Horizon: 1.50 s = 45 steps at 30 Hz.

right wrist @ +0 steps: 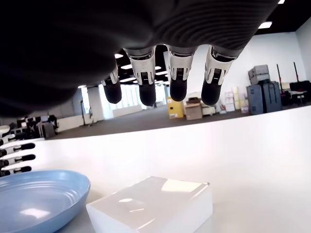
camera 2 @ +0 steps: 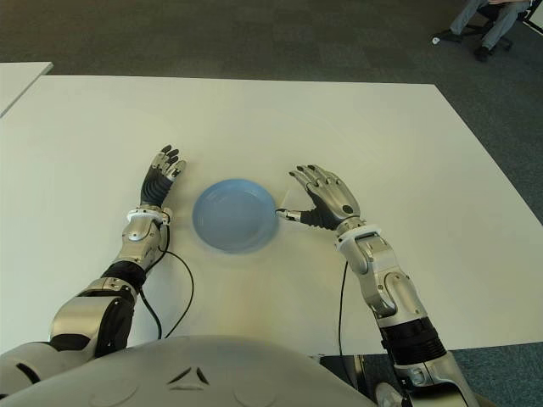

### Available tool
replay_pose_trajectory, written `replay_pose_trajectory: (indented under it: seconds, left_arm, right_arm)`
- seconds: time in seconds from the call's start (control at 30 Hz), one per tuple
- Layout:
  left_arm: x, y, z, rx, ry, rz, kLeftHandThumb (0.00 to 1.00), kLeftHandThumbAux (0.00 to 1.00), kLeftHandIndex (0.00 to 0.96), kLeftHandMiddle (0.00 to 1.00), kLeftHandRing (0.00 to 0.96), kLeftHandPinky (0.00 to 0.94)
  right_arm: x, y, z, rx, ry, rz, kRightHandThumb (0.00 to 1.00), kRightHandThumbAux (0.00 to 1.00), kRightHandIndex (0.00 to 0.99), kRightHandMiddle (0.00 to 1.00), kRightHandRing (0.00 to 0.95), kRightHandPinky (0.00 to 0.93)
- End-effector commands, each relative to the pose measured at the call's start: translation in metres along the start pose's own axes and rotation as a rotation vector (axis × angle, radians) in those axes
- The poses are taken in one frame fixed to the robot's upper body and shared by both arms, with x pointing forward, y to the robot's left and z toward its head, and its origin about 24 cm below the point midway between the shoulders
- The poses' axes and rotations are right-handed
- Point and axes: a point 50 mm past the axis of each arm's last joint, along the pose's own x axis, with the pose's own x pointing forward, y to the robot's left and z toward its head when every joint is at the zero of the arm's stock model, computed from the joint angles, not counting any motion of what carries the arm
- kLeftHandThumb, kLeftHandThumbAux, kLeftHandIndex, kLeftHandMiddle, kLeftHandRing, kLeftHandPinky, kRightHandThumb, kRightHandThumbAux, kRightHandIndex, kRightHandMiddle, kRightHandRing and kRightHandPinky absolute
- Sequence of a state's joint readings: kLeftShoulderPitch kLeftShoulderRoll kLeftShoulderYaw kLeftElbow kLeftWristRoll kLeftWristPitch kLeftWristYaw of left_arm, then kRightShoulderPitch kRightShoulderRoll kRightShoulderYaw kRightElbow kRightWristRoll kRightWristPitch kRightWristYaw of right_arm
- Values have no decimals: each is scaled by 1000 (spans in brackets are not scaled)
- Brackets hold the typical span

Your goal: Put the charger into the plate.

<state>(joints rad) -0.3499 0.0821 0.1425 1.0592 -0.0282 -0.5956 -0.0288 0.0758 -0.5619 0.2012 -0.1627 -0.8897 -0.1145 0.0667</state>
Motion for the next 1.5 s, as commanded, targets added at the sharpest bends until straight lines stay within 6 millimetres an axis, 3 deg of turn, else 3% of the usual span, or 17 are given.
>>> replay_pose_trajectory:
  seconds: [0.03,0.6,1.5]
  left_arm:
    - [-20,3,-29,-2,144,22,0,521,43,133,99,33]
    - [-20,5,-29,5,147,14,0,530,53,127,103,75]
    - [-22,5,-29,7,140,5,0,533,49,128,102,68]
  right_arm:
    - [-2,5,-5,4,-20,38,301,177,0,0,0,0]
    - [9,15,-19,24,-51,98,297,195,0,0,0,0]
    - [40,34,-33,4,-44,135,305,259,0,0,0,0]
